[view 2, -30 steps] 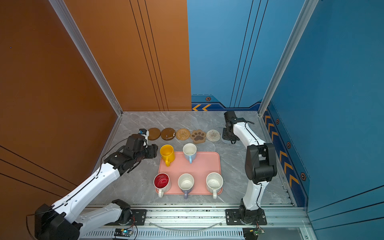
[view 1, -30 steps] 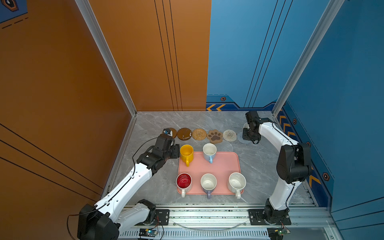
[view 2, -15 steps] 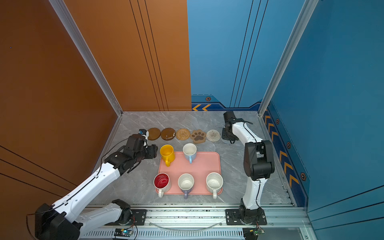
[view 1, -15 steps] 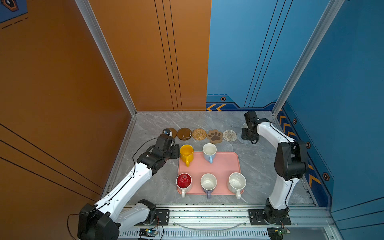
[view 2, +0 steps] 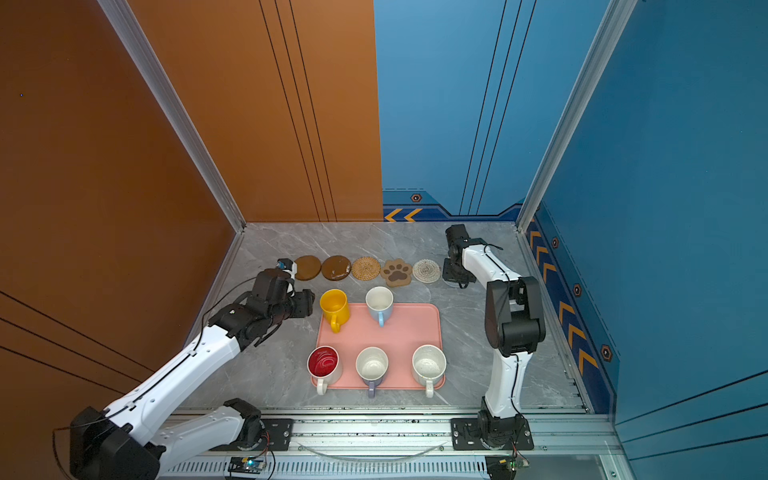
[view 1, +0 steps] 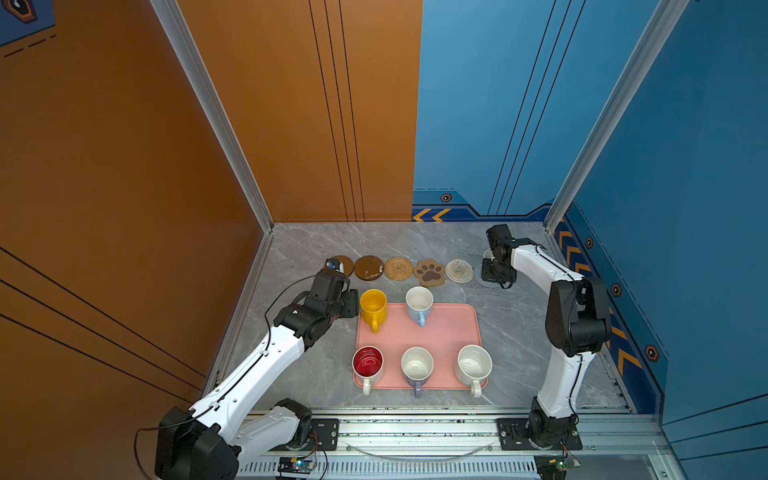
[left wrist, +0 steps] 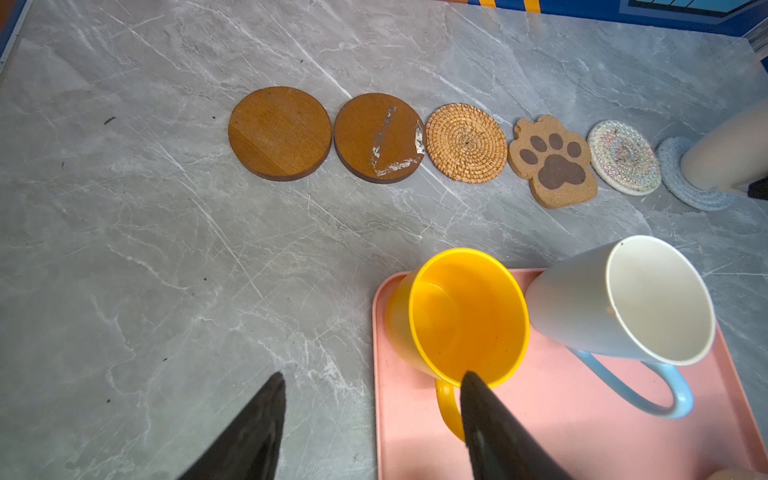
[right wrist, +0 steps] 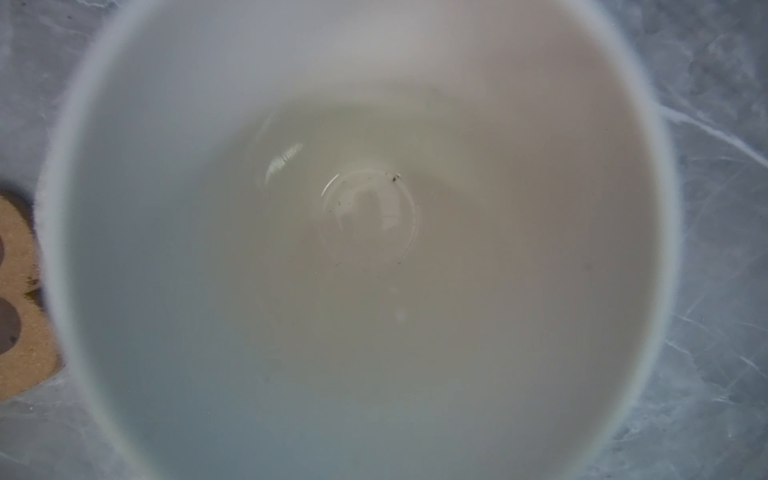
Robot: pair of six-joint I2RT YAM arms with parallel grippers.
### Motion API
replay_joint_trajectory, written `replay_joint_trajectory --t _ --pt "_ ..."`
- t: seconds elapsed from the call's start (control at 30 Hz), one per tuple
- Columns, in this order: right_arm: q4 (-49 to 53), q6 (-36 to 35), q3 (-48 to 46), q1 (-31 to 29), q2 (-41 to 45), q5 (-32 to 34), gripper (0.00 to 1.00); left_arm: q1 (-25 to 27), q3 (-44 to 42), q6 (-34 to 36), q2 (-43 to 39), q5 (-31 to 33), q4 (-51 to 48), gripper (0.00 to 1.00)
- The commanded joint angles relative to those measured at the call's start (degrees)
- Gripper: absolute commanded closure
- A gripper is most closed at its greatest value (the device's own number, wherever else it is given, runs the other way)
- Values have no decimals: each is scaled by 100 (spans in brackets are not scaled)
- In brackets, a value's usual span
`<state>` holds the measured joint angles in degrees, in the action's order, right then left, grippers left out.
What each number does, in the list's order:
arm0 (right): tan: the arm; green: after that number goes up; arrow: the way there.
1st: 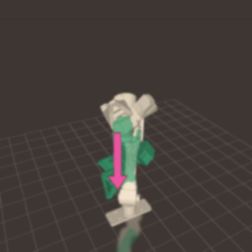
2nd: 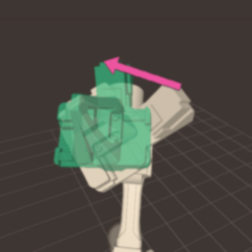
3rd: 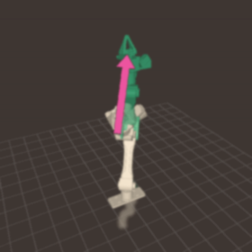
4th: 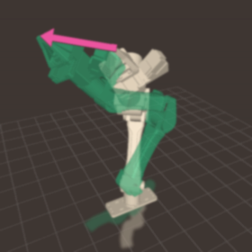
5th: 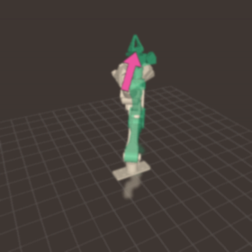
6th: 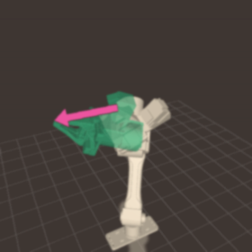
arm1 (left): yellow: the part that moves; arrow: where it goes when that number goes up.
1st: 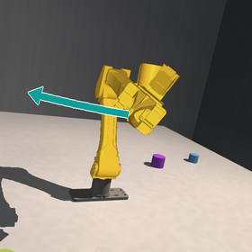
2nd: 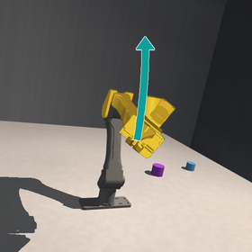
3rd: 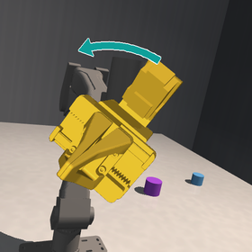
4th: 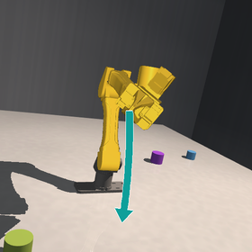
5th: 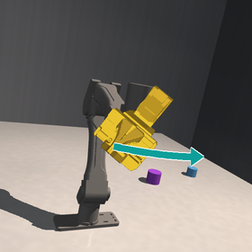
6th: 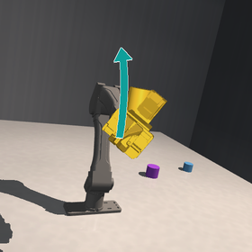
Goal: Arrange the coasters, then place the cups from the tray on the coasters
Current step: 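Lift the white mug with the right gripper onto the pale blue coaster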
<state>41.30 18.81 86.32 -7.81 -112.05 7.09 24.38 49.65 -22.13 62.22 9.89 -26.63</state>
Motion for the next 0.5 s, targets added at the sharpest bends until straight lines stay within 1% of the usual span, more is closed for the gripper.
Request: replay_joint_trajectory --t 0.0,0.33,0.37,0.4,0.47 --pt "-193 -80 142 34 11 73 100 -14 142 -37 -21 104 -132 32" --pt "-171 11 95 34 -5 77 100 -13 121 -28 -25 126 -132 32" --pt "-158 15 88 34 -3 73 99 -14 117 -28 -33 119 -137 32" --pt "-157 20 78 28 -2 73 94 -15 122 -28 -39 120 -132 32" --pt "-157 34 68 28 2 72 90 -15 112 -28 -67 136 -141 32"
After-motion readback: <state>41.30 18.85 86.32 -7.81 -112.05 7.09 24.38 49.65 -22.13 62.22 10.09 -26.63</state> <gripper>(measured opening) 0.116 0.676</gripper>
